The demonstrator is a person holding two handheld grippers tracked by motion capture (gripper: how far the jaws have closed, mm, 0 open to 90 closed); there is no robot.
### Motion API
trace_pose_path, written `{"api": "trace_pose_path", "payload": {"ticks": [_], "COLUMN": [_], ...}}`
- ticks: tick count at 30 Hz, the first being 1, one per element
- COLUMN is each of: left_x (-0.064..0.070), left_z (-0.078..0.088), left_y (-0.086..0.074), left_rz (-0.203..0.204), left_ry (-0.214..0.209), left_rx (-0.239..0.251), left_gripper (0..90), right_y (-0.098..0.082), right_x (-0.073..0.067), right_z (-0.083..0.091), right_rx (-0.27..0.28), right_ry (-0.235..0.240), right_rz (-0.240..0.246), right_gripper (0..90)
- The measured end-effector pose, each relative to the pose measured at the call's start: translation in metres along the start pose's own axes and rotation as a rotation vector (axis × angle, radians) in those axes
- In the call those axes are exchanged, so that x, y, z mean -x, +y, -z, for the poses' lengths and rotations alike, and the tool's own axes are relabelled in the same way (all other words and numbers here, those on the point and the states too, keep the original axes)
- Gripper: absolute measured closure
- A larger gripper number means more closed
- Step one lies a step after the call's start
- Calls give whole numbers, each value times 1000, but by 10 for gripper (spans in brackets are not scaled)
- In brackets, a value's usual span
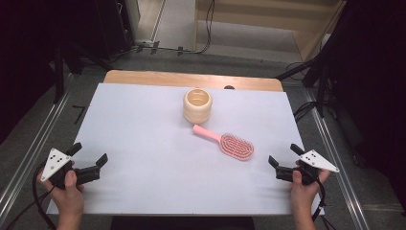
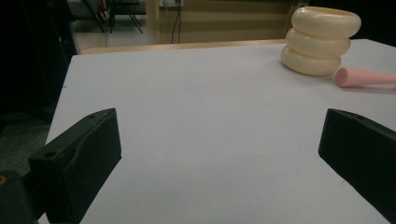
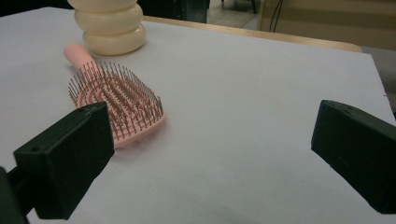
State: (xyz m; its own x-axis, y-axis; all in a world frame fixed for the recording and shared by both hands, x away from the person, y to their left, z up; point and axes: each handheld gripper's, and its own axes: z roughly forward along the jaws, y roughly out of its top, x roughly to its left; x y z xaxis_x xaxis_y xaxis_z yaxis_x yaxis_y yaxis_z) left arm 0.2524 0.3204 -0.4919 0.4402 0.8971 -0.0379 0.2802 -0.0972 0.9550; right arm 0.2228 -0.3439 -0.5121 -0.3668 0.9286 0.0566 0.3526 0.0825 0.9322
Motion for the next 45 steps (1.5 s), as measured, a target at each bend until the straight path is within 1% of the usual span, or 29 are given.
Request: {"api": "trace_pose_path", "payload": {"ticks": [2, 3, 4, 5, 6, 7, 8, 9, 10, 12, 14, 18, 19, 20, 22, 24, 26, 27, 30, 31, 32, 33, 34, 36, 37, 38, 40, 42, 45], "left_x": [-1, -2, -2, -3, -3, -2, -2, -1, -2, -1, -2, 0, 2, 2, 2, 2, 3, 3, 3, 3, 3, 3, 2, 3, 4, 4, 5, 5, 5], "left_z": [0, 0, 0, 0, 0, -2, -4, -7, -9, -10, -9, -7, -6, -6, -10, -10, -10, -10, -10, -9, -8, -8, -8, -9, -9, -9, -9, -10, -10], "left_y": [-1, -1, -1, -1, -1, -1, -1, 0, 0, 0, 0, 0, 0, 0, 1, 1, 1, 1, 1, 1, 1, 1, 1, 1, 1, 1, 1, 1, 1], "left_rz": [10, 20, 20, 23, 23, 22, 18, 10, 8, 14, 15, -1, -19, -19, -23, -27, -31, -33, -36, -36, -30, -30, -29, -28, -37, -41, -44, -48, -46], "left_ry": [0, -2, -2, -3, 2, 11, 22, 34, 41, 56, 62, 56, 46, 46, 39, 36, 33, 27, 20, 23, 20, 20, 23, 20, 19, 20, 18, 16, 15], "left_rx": [7, 9, 9, 8, 5, 2, -10, -27, -36, -39, -28, -21, -24, -24, -50, -53, -54, -54, -54, -48, -37, -37, -38, -38, -44, -46, -47, -50, -46], "left_gripper": [0, 0, 0, 0, 0, 0, 0, 0, 0, 0, 0, 0, 0, 0, 0, 0, 0, 0, 0, 0, 0, 0, 0, 0, 0, 0, 0, 0, 0], "right_y": [1, 2, 2, 5, 7, 7, 10, 18, 20, 26, 32, 42, 44, 46, 49, 52, 54, 58, 64, 66, 69, 69, 74, 80, 83, 86, 92, 94, 103], "right_x": [0, 0, 0, 2, 1, 1, 0, -6, -8, -13, -17, -24, -24, -25, -26, -27, -28, -30, -35, -36, -36, -36, -39, -44, -46, -47, -50, -52, -58], "right_z": [-1, -1, -1, -2, -2, -2, -2, -2, -2, -3, -4, -6, -6, -6, -8, -10, -12, -16, -19, -20, -22, -22, -26, -30, -32, -34, -40, -42, -50], "right_rx": [-11, -10, -10, -20, -21, -21, -27, -38, -35, -30, -37, -51, -55, -59, -68, -79, -87, -102, -105, -102, -103, -103, -110, -122, -126, -135, -161, -170, -189], "right_ry": [-5, 10, 10, 77, 84, 84, 76, 72, 76, 82, 79, 65, 71, 77, 87, 78, 78, 88, 83, 90, 106, 106, 133, 141, 151, 173, 218, 220, 226], "right_rz": [-1, -10, -10, -30, -30, -30, -15, 9, 12, 25, 34, 39, 41, 39, 40, 44, 46, 51, 79, 76, 68, 68, 68, 92, 102, 116, 124, 130, 157], "right_gripper": [0, 0, 0, 53, 152, 152, 183, 172, 179, 206, 248, 305, 322, 334, 383, 428, 437, 467, 534, 562, 569, 569, 597, 604, 626, 658, 661, 665, 690]}}
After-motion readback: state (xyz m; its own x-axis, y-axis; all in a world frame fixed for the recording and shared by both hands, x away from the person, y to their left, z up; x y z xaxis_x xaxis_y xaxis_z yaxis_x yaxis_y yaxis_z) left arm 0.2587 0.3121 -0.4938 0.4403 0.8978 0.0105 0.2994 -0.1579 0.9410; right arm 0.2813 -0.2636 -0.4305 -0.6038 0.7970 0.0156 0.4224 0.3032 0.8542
